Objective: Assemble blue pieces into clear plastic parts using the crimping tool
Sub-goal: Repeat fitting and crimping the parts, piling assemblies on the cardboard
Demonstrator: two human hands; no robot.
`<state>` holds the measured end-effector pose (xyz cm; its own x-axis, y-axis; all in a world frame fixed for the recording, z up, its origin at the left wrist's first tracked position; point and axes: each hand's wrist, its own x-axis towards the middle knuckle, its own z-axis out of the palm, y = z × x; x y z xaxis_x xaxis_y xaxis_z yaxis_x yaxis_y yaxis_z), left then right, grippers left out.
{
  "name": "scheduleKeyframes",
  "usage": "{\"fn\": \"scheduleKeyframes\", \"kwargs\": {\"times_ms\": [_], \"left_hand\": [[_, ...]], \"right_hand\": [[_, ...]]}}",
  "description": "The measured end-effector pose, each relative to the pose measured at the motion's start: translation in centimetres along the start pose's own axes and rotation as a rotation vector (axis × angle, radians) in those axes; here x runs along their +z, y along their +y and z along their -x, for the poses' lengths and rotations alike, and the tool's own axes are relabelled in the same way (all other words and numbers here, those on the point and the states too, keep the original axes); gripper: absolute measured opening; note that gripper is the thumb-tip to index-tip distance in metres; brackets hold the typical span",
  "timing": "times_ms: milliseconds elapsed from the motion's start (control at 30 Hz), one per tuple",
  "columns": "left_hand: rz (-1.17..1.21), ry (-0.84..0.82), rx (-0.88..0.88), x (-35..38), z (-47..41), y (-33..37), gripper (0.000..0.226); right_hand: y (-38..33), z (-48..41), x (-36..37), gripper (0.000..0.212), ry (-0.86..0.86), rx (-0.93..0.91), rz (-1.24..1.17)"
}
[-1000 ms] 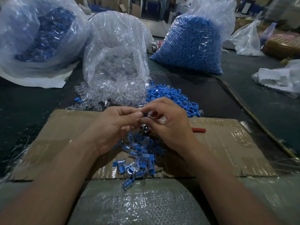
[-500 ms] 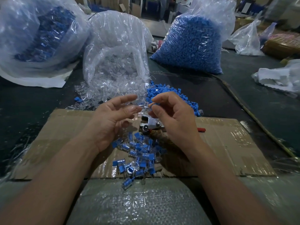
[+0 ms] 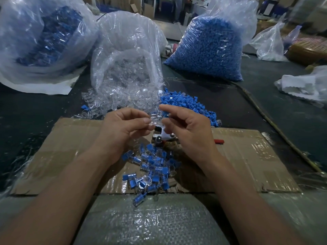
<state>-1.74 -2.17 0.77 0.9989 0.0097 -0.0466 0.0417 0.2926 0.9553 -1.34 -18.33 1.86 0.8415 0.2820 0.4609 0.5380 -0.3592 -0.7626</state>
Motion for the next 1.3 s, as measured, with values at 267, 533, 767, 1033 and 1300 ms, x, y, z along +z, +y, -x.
{"fn": "scheduleKeyframes", "kwargs": {"times_ms": [267, 533, 767, 1033, 1300], "left_hand": [[-0.075, 0.016, 0.029, 0.0, 0.1, -0.1, 0.018], [-0.157, -0.084, 0.055, 0.2, 0.6, 0.0, 0.022], [-0.132, -0.081, 0.063, 0.2, 0.8, 0.4, 0.018], [-0.149, -0.117, 0.01, 0.2, 0.9, 0.5, 0.015], [-0.053, -0.167, -0.001, 0.0, 1.0, 0.7, 0.011]], "right_hand": [[-0.3, 0.1, 0.0, 0.023, 0.006, 0.008, -0.004], [-0.2, 0.2, 0.2, 0.009, 0.015, -0.032, 0.096], [-0.1, 0.1, 0.2, 0.018, 0.009, -0.093, 0.136], [0.2, 0.2, 0.3, 0.024, -0.015, -0.087, 0.01], [0.4, 0.2, 0.2, 0.031, -0.027, -0.132, -0.007]]}}
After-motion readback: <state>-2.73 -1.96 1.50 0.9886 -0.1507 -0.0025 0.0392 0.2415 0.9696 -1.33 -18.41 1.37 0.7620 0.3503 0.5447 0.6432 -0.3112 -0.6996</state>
